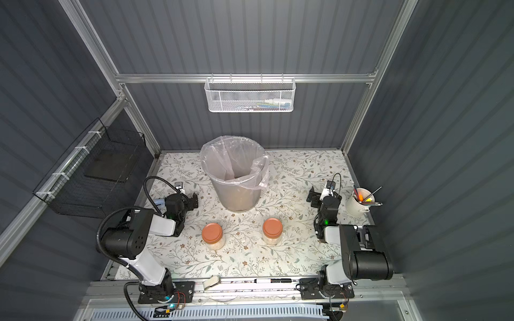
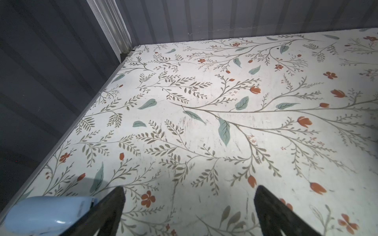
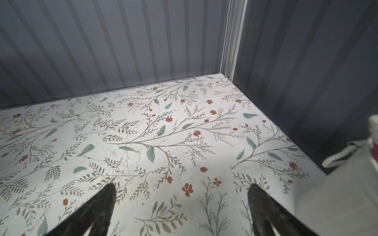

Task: Empty expired oatmeal from jars
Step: Pick up the jar from the center of the board.

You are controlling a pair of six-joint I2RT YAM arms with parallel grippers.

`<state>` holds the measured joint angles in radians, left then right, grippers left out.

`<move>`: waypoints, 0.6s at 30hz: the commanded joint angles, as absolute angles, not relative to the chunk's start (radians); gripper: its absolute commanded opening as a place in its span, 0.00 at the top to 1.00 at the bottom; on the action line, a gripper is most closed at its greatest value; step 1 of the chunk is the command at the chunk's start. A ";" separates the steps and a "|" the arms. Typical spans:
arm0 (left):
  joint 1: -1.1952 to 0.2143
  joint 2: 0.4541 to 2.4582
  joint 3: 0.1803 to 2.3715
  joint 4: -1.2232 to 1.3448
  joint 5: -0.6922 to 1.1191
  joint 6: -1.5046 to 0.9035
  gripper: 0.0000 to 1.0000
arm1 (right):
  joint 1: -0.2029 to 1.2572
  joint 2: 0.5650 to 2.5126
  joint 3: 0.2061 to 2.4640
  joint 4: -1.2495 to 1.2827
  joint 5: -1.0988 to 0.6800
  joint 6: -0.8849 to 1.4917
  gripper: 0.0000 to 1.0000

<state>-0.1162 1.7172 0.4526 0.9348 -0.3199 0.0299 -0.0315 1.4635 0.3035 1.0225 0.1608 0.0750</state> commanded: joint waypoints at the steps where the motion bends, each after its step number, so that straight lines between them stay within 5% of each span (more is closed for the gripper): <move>1: -0.112 1.718 0.460 0.937 -0.312 0.017 0.00 | -0.035 1.463 0.305 1.025 0.158 0.079 0.01; 18: -0.111 1.717 0.463 0.931 -0.305 0.019 0.00 | -0.037 1.465 0.307 1.023 0.154 0.080 0.01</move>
<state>-0.1158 1.7172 0.4526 0.9344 -0.3157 0.0299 -0.0315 1.4635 0.3035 1.0229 0.1604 0.0750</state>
